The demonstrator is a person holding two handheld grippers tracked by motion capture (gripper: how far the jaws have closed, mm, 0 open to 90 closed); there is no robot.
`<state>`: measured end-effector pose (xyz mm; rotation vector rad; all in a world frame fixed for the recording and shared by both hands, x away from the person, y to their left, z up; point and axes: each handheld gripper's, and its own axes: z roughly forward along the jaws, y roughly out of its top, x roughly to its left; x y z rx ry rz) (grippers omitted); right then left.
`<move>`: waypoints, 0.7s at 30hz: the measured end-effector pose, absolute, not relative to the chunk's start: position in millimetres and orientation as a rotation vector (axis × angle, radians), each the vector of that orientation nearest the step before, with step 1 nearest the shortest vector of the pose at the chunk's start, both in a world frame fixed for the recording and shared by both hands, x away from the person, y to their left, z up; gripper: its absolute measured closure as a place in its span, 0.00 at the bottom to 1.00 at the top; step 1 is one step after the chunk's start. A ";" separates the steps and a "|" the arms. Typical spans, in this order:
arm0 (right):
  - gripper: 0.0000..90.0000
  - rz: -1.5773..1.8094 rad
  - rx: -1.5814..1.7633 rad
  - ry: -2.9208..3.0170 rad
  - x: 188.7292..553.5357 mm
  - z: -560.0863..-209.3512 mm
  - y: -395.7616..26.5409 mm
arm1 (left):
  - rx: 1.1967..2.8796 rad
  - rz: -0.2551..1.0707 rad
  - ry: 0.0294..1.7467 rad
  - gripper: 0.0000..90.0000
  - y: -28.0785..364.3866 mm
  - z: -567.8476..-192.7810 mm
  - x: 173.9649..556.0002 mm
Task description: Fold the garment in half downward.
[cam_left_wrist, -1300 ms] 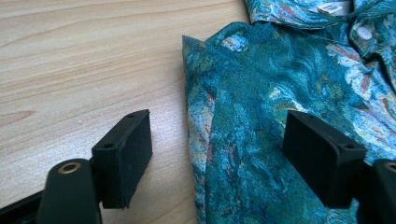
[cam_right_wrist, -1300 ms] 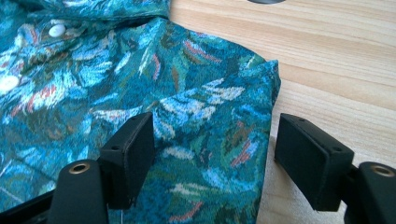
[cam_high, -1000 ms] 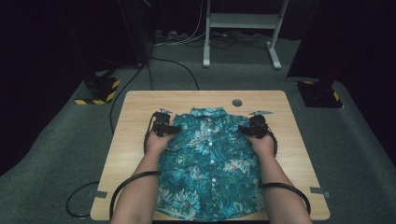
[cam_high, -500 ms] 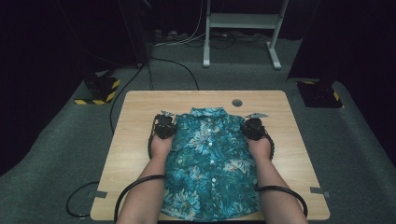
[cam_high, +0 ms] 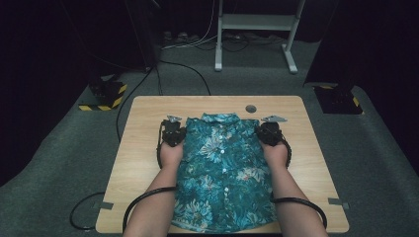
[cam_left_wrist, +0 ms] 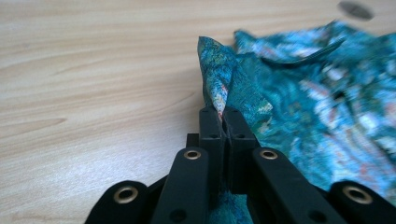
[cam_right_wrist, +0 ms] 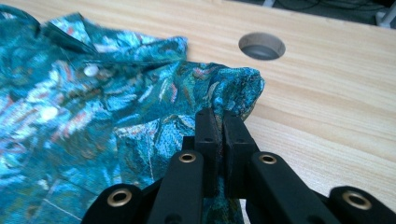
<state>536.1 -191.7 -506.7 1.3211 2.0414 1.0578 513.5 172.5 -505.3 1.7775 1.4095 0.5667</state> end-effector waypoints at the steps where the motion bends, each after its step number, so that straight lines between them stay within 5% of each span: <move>1: 0.96 1.065 1.316 2.035 534.4 -505.6 -191.4 | 1.771 0.575 1.403 0.98 171.7 -503.1 510.9; 21: 0.96 1.246 1.273 1.897 491.6 -473.9 -199.4 | 1.591 0.571 1.368 0.98 187.6 -478.2 465.4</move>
